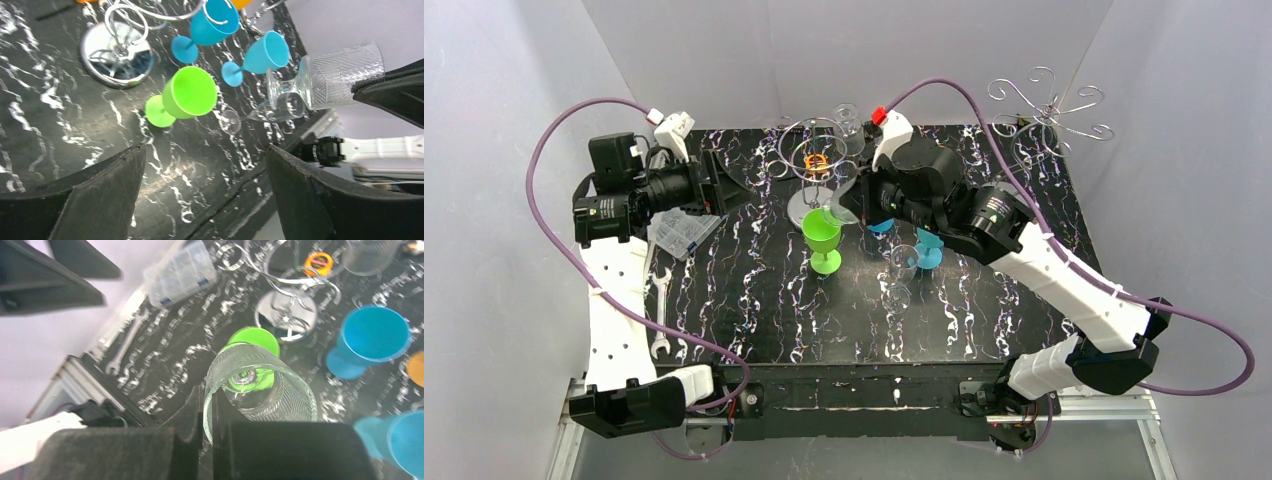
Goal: Place the wine glass upside down on the wine glass rack
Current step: Pick up the wine glass at the center of the board, then turn the wine glass upside down at the wine rack.
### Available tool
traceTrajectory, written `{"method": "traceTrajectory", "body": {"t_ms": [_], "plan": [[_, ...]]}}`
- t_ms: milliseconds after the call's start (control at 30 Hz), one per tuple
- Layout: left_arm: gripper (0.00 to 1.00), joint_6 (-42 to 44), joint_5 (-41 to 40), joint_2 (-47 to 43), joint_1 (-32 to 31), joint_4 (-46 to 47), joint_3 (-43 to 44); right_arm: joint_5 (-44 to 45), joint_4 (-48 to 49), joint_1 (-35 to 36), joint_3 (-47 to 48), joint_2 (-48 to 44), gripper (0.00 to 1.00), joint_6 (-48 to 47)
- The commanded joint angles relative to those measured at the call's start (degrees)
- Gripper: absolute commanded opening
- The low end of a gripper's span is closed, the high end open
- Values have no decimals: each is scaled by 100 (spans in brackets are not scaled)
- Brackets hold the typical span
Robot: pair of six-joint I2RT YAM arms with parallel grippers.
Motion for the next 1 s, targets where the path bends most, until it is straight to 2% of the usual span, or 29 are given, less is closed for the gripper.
{"method": "traceTrajectory", "body": {"t_ms": [0,167,433,633,833,900,967], "plan": [[86,-412,549,-132,34,16,-294,-233,1711,316,139,-13,1,227],[84,-548,599,-140,31,26,-468,27,2554,623,72,220,1,120],[82,-981,520,-253,32,249,-731,27,3228,823,19,503,1,181],[60,-1243,570,-264,35,516,-791,35,3382,950,53,659,1,208],[55,-1459,624,-332,29,739,-856,87,3525,1008,-5,716,1,258],[46,-1451,580,-371,31,814,-893,94,3629,1024,-66,716,1,281],[34,-1482,603,-381,28,873,-931,114,3735,1038,-136,726,1,308]]}}
